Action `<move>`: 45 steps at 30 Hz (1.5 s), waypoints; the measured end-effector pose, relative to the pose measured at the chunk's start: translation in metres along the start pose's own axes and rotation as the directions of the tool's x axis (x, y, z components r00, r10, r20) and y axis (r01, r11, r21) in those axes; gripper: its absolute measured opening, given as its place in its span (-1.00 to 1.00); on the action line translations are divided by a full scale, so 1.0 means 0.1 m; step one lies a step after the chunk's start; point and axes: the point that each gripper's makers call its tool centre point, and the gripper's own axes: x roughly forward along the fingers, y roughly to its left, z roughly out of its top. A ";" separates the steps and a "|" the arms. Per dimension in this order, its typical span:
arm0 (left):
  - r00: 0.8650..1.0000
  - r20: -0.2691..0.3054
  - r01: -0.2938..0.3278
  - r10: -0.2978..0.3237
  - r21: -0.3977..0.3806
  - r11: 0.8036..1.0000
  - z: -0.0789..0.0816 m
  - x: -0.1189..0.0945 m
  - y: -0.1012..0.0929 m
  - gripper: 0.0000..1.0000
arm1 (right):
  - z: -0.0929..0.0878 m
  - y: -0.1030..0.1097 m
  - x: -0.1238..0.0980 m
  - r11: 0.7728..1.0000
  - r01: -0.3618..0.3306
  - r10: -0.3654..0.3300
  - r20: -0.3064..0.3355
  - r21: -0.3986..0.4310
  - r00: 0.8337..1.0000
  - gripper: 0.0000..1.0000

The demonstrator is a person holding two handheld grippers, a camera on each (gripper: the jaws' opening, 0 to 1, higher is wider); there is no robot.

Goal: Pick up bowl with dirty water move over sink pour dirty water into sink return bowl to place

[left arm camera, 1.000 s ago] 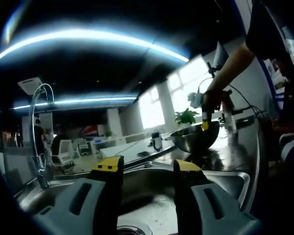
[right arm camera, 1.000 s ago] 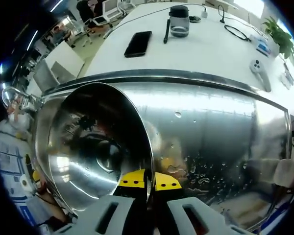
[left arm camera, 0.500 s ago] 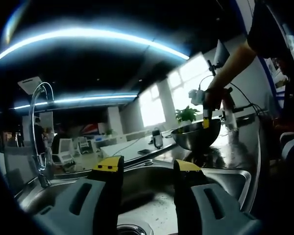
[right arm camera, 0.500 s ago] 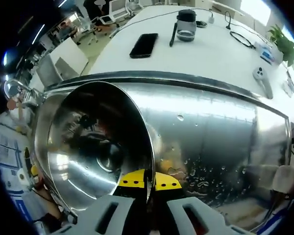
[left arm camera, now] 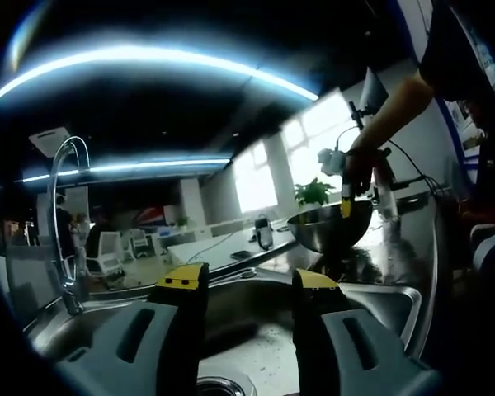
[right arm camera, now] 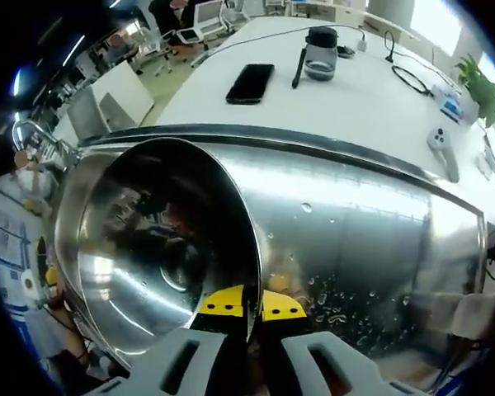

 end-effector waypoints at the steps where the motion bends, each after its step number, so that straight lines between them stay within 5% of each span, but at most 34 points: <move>1: 1.000 -0.006 0.005 -0.005 0.004 1.000 -0.01 0.00 -0.01 -0.20 | 0.01 0.00 0.00 1.000 -0.002 0.002 0.004 -0.006 1.000 -1.00; 26: 1.000 -0.011 -0.004 0.004 -0.004 1.000 -0.02 0.01 -0.01 -0.21 | 0.31 0.17 -0.09 0.990 0.038 -0.026 0.088 -0.134 0.996 -1.00; 45: 1.000 -0.001 0.001 -0.001 -0.011 1.000 0.00 -0.01 0.00 -0.21 | 0.47 0.43 -0.20 0.928 0.139 -0.095 0.141 -0.346 0.986 -1.00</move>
